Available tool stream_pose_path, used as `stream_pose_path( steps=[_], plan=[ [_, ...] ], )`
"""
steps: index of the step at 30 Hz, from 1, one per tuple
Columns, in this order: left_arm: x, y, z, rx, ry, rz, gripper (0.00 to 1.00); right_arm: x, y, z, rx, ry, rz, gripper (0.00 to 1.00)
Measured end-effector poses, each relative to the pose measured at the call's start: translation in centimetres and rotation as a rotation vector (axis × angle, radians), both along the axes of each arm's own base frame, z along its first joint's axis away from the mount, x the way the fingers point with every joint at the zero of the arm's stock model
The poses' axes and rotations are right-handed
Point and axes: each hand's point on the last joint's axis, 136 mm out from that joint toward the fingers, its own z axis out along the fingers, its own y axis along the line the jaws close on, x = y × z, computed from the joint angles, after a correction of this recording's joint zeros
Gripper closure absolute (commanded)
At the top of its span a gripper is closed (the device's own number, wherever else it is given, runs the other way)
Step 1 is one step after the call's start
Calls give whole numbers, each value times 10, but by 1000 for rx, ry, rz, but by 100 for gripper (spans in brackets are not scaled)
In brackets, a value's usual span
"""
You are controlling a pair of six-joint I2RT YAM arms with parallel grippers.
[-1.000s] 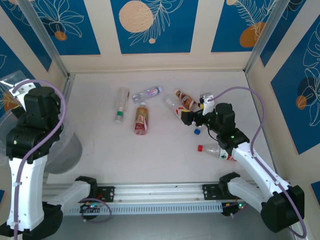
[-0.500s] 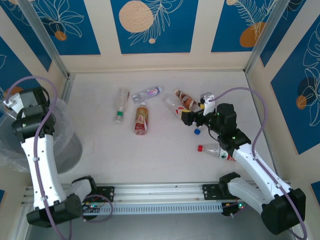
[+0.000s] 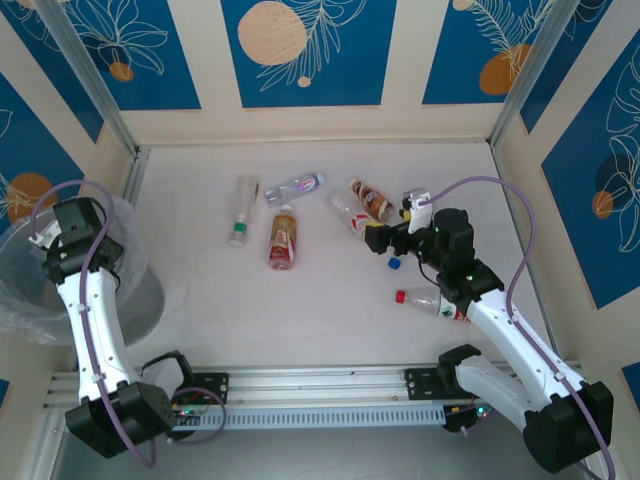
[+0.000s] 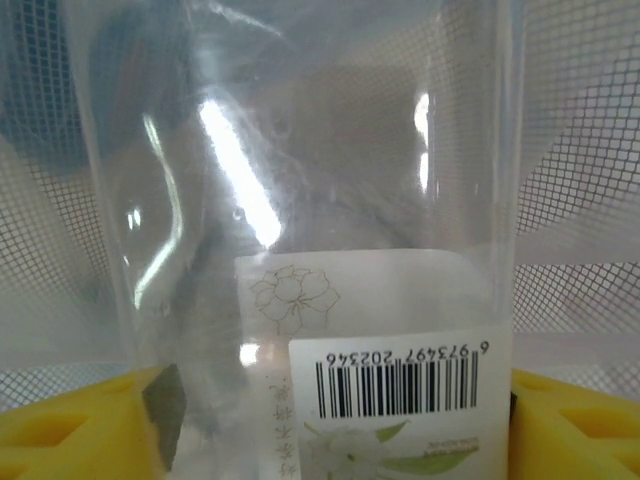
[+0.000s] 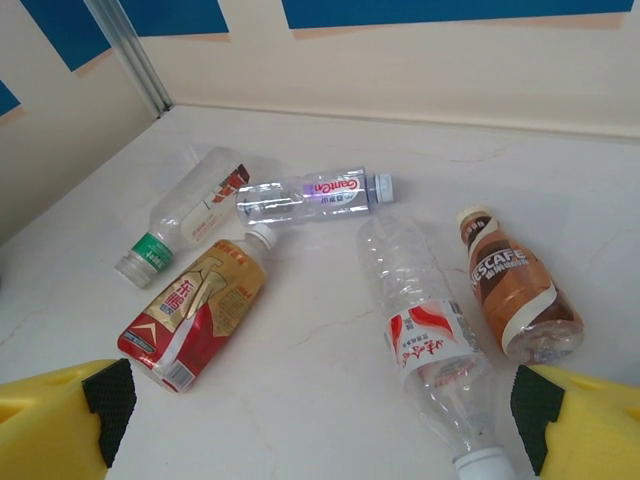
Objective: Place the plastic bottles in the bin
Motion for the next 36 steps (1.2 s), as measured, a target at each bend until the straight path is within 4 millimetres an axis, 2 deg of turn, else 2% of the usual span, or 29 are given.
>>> stream_pose_path(
  steps=[7,13,19,24,27,30,36],
  plan=[
    [-1,-3,2,-7,-35,2,6,1,-3,-4,-4,17,-22,1],
    [2,-5,15,-4,-72,-16,4,3,-6,-5,14,33,-51,1],
    [11,-15,37,-17,-131,-93,1,6,-17,-9,38,81,-136,1],
    [18,-25,75,-10,-219,-168,1,2,-30,-18,47,175,-232,1],
    [24,-38,92,-29,-279,-242,0,-4,-40,-32,46,250,-288,1],
    [33,-60,106,-62,-339,-348,1,-15,-51,-45,49,333,-343,1],
    [48,-108,130,-93,-434,-557,1,-39,-66,-53,77,417,-407,1]
  ],
)
